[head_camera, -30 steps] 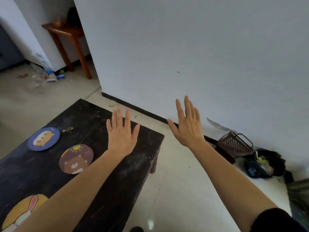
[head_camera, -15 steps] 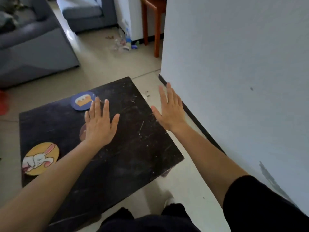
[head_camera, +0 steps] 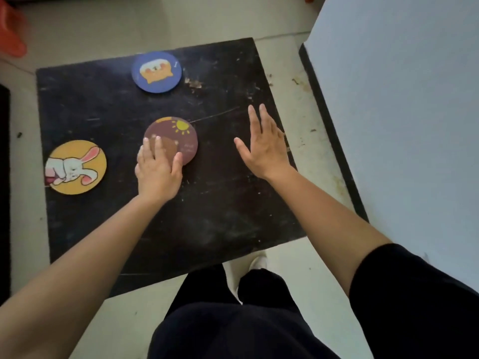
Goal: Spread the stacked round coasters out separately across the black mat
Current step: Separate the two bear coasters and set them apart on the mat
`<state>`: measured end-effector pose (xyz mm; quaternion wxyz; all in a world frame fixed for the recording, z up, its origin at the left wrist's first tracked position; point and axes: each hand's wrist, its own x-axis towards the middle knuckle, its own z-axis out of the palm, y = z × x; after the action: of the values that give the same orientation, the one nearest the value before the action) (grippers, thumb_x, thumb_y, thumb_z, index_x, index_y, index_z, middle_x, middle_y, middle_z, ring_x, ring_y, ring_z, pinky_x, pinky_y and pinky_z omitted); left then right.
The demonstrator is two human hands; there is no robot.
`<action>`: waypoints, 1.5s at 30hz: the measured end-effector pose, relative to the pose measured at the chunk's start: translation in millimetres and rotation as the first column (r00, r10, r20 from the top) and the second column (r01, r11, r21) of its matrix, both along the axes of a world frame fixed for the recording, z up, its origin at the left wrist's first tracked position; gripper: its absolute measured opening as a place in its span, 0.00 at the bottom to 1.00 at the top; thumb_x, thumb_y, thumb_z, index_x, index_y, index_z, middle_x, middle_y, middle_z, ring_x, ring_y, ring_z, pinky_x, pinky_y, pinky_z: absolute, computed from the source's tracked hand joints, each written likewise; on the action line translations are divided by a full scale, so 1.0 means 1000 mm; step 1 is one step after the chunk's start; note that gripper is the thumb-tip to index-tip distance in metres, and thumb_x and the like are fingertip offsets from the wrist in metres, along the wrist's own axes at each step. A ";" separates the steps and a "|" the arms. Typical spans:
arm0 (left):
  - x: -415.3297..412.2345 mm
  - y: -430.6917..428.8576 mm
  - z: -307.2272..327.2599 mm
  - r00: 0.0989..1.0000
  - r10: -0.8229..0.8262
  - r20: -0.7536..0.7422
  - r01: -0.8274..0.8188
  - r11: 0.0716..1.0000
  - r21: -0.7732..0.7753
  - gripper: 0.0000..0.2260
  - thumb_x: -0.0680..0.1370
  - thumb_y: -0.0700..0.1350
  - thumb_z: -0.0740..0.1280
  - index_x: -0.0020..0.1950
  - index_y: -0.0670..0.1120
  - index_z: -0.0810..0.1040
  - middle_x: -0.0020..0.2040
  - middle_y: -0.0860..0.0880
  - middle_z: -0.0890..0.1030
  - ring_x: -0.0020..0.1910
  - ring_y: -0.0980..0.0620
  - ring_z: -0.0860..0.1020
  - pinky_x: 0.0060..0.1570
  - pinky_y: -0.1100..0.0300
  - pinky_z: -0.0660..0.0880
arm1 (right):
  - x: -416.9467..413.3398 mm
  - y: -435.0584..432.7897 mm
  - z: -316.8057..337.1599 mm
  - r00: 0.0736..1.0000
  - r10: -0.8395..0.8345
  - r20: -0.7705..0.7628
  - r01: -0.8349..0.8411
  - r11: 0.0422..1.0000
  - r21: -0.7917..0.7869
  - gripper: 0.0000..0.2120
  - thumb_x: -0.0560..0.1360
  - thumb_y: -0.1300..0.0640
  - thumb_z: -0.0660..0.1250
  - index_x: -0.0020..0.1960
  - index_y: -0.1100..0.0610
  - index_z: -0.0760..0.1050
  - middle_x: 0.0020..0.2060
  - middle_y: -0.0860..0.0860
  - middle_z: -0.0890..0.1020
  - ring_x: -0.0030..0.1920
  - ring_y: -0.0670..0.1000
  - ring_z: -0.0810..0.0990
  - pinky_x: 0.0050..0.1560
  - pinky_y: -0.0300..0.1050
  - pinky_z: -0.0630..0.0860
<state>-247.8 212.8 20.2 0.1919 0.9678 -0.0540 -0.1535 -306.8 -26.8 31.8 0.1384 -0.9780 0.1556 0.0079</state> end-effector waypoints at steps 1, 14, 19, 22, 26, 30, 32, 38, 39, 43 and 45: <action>0.008 0.005 -0.009 0.998 0.036 -0.042 -0.037 0.999 -0.013 0.31 0.82 0.59 0.54 0.80 0.45 0.51 0.81 0.40 0.50 0.79 0.39 0.50 0.73 0.38 0.54 | 0.008 0.006 -0.007 1.000 0.000 -0.020 0.000 1.000 0.018 0.37 0.80 0.40 0.55 0.80 0.54 0.44 0.80 0.59 0.50 0.77 0.60 0.56 0.73 0.56 0.59; 0.088 0.027 -0.076 0.784 0.470 -0.404 -0.572 0.800 -0.179 0.19 0.80 0.51 0.64 0.69 0.45 0.70 0.68 0.43 0.68 0.56 0.48 0.76 0.58 0.50 0.78 | 0.097 0.086 -0.090 0.894 -0.085 -0.441 0.337 0.775 0.534 0.30 0.79 0.49 0.64 0.77 0.56 0.60 0.54 0.47 0.80 0.59 0.52 0.78 0.60 0.50 0.74; 0.089 0.035 -0.082 0.729 0.557 -0.397 -0.671 0.696 -0.256 0.15 0.79 0.46 0.68 0.64 0.48 0.71 0.53 0.51 0.77 0.47 0.56 0.77 0.38 0.65 0.71 | 0.101 0.101 -0.099 0.863 -0.261 -0.433 0.497 0.601 0.626 0.26 0.76 0.47 0.69 0.71 0.54 0.70 0.47 0.44 0.80 0.51 0.47 0.79 0.54 0.46 0.76; 0.087 0.037 -0.076 0.734 0.541 -0.411 -0.664 0.699 -0.265 0.14 0.79 0.45 0.68 0.64 0.48 0.74 0.51 0.52 0.78 0.52 0.54 0.79 0.47 0.60 0.77 | 0.102 0.101 -0.091 0.846 -0.307 -0.435 0.532 0.498 0.684 0.17 0.76 0.52 0.71 0.64 0.53 0.76 0.48 0.49 0.81 0.51 0.50 0.82 0.55 0.53 0.81; 0.079 0.038 -0.056 0.789 0.448 -0.420 -0.587 0.750 -0.303 0.11 0.78 0.43 0.68 0.60 0.48 0.76 0.52 0.50 0.79 0.53 0.51 0.79 0.56 0.49 0.80 | 0.099 0.096 -0.067 0.918 -0.266 -0.295 0.397 0.636 0.662 0.11 0.77 0.52 0.68 0.59 0.51 0.76 0.49 0.49 0.81 0.49 0.49 0.81 0.53 0.52 0.81; 0.058 0.039 -0.031 0.798 0.438 -0.414 -0.585 0.726 -0.361 0.10 0.77 0.42 0.69 0.57 0.47 0.75 0.52 0.48 0.79 0.51 0.48 0.80 0.53 0.48 0.81 | 0.082 0.086 -0.045 0.948 -0.238 -0.212 0.318 0.668 0.673 0.08 0.79 0.52 0.65 0.57 0.50 0.74 0.45 0.47 0.81 0.47 0.49 0.81 0.51 0.51 0.80; 0.039 0.041 -0.018 0.785 0.447 -0.430 -0.611 0.673 -0.416 0.11 0.76 0.41 0.69 0.57 0.49 0.73 0.51 0.48 0.79 0.48 0.49 0.81 0.45 0.53 0.82 | 0.068 0.083 -0.037 0.963 -0.201 -0.179 0.269 0.684 0.678 0.06 0.79 0.53 0.65 0.55 0.50 0.74 0.43 0.46 0.80 0.46 0.49 0.80 0.51 0.48 0.79; -0.032 0.050 -0.010 0.717 0.508 -0.478 -0.695 0.573 -0.434 0.03 0.78 0.44 0.64 0.51 0.49 0.74 0.49 0.44 0.81 0.40 0.50 0.80 0.37 0.55 0.78 | 0.008 0.088 -0.034 0.976 -0.124 -0.178 0.215 0.675 0.706 0.03 0.79 0.53 0.66 0.53 0.47 0.74 0.39 0.42 0.78 0.40 0.42 0.78 0.35 0.33 0.71; -0.045 0.053 -0.014 0.705 0.521 -0.482 -0.706 0.584 -0.401 0.02 0.78 0.45 0.64 0.49 0.48 0.74 0.49 0.44 0.81 0.41 0.49 0.80 0.40 0.52 0.79 | -0.004 0.091 -0.037 0.974 -0.117 -0.196 0.222 0.671 0.707 0.04 0.79 0.53 0.66 0.53 0.47 0.73 0.39 0.42 0.78 0.39 0.41 0.77 0.34 0.32 0.70; -0.100 0.069 -0.035 0.684 0.548 -0.482 -0.706 0.662 -0.250 0.06 0.75 0.47 0.66 0.45 0.45 0.76 0.44 0.44 0.81 0.46 0.42 0.80 0.48 0.45 0.78 | -0.051 0.101 -0.061 0.951 -0.080 -0.299 0.270 0.687 0.675 0.07 0.78 0.53 0.67 0.56 0.50 0.76 0.42 0.45 0.80 0.45 0.47 0.79 0.47 0.43 0.76; -0.124 0.077 -0.046 0.681 0.546 -0.488 -0.692 0.698 -0.185 0.08 0.73 0.48 0.66 0.43 0.44 0.76 0.41 0.45 0.81 0.45 0.42 0.79 0.45 0.48 0.76 | -0.071 0.106 -0.073 0.935 -0.048 -0.352 0.283 0.700 0.655 0.08 0.78 0.54 0.67 0.57 0.51 0.77 0.44 0.46 0.80 0.47 0.49 0.80 0.50 0.45 0.77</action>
<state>-371.4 289.5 -25.4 0.4109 0.8228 0.2960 -0.2579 -378.0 79.4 -41.2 0.4701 -0.8214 0.2490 0.2057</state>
